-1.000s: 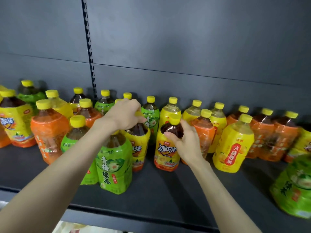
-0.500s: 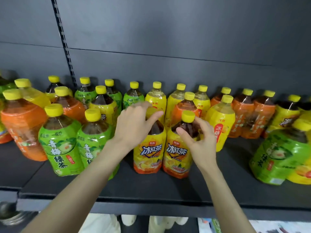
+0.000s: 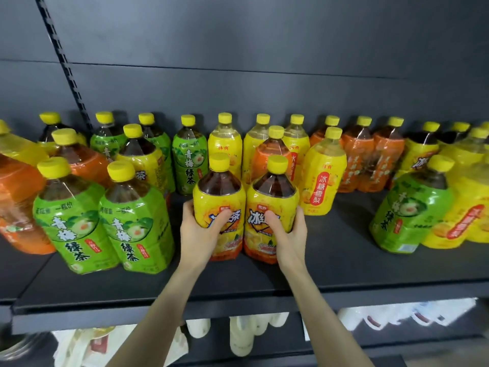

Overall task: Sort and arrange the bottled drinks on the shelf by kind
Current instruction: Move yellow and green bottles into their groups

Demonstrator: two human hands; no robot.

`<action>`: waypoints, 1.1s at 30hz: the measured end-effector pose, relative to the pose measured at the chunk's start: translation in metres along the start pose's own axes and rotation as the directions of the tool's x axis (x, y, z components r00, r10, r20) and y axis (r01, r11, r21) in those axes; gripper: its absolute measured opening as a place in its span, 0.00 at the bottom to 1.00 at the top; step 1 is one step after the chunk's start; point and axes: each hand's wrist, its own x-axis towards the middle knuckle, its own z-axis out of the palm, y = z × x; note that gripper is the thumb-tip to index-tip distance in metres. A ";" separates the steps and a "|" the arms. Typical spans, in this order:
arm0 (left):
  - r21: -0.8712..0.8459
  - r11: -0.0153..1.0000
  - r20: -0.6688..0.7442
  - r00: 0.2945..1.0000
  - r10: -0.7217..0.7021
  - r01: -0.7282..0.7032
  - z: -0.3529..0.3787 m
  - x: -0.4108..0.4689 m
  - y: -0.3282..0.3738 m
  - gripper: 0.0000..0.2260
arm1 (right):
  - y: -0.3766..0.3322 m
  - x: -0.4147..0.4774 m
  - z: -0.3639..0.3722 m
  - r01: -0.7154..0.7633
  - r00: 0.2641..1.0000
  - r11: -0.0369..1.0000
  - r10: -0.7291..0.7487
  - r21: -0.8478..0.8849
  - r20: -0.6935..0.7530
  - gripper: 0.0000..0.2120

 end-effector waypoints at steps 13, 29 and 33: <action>-0.163 0.984 0.102 0.990 0.092 -0.075 0.056 -0.056 0.072 0.22 | -0.073 -0.024 -0.089 0.071 0.988 0.996 -0.078 -0.061 -0.136 0.26; -0.263 0.964 0.215 0.976 0.027 0.032 0.305 -0.211 0.098 0.24 | -0.131 -0.040 -0.373 -0.007 0.962 0.977 -0.051 -0.212 -0.268 0.29; -0.257 0.966 0.228 0.972 0.056 0.004 0.356 -0.211 0.101 0.23 | -0.130 -0.014 -0.416 -0.032 0.955 0.975 -0.035 -0.220 -0.293 0.30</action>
